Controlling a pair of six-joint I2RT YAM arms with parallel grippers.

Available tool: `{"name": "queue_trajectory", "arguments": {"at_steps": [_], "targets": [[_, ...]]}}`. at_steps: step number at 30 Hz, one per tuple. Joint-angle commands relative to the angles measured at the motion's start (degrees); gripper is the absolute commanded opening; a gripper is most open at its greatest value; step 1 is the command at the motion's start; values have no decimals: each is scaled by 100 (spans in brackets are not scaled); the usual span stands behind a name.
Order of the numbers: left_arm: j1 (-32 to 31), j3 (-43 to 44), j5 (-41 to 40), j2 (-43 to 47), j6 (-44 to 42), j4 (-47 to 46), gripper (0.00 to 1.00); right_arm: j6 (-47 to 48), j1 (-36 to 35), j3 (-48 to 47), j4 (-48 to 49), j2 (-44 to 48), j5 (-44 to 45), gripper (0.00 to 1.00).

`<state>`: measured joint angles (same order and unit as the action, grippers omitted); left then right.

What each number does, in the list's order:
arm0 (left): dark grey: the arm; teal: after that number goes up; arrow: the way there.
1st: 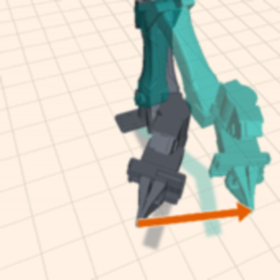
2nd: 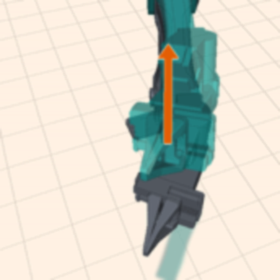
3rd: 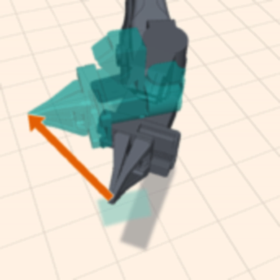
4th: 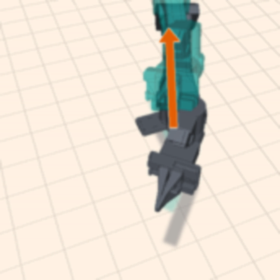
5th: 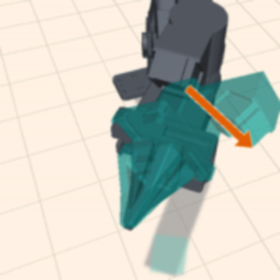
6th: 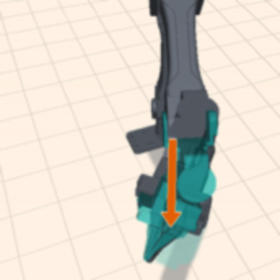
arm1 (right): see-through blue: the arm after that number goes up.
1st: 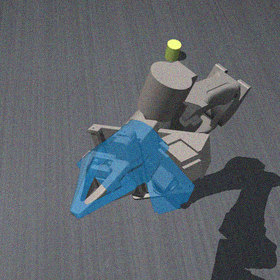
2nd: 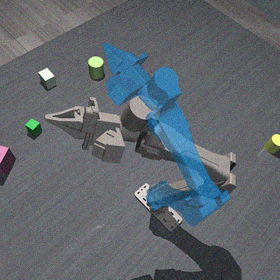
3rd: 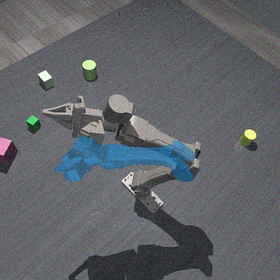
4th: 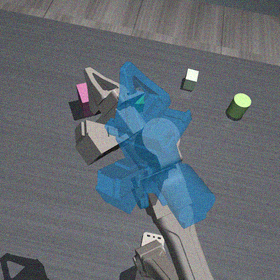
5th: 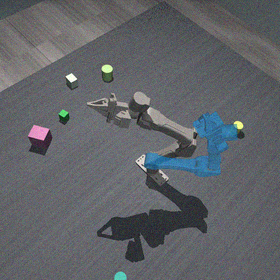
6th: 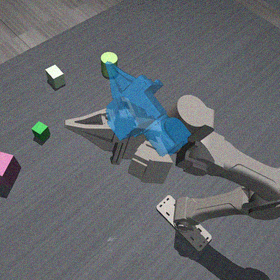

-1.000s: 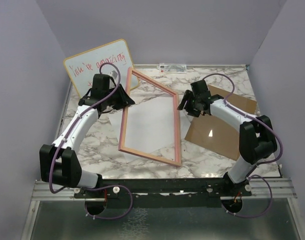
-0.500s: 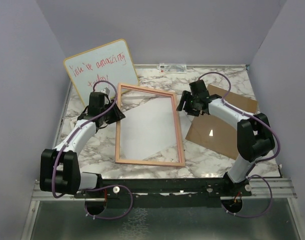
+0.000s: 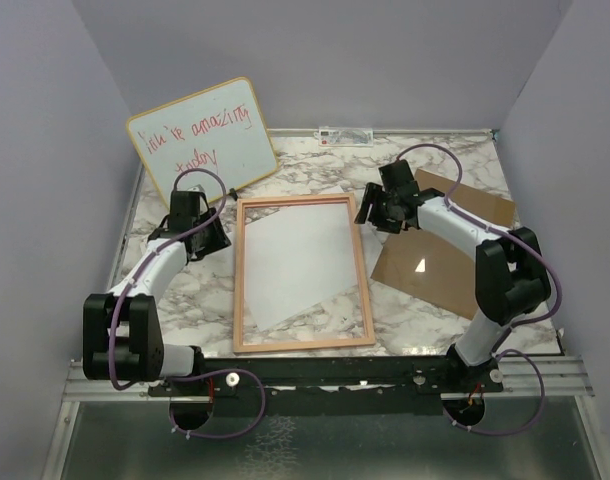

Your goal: Put the photo into the frame

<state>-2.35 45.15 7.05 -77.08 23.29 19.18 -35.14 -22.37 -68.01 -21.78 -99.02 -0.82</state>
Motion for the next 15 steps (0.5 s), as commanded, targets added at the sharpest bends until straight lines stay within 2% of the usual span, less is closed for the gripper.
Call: {"name": "queue_trajectory", "arguments": {"at_steps": [1,6,10,12,15], "targets": [[24,354,282,38,-185,61,48,143,48,-193,-242,263,332,68],[25,382,283,-120,-245,40,56,251,48,-255,-240,180,130,68],[24,423,193,-434,-65,-173,57,331,47,-218,-187,127,-354,68],[24,534,-131,-647,59,-251,56,383,40,-213,-161,97,-522,68],[26,730,-1046,-910,288,-284,56,413,41,-213,-168,55,-657,68]]}}
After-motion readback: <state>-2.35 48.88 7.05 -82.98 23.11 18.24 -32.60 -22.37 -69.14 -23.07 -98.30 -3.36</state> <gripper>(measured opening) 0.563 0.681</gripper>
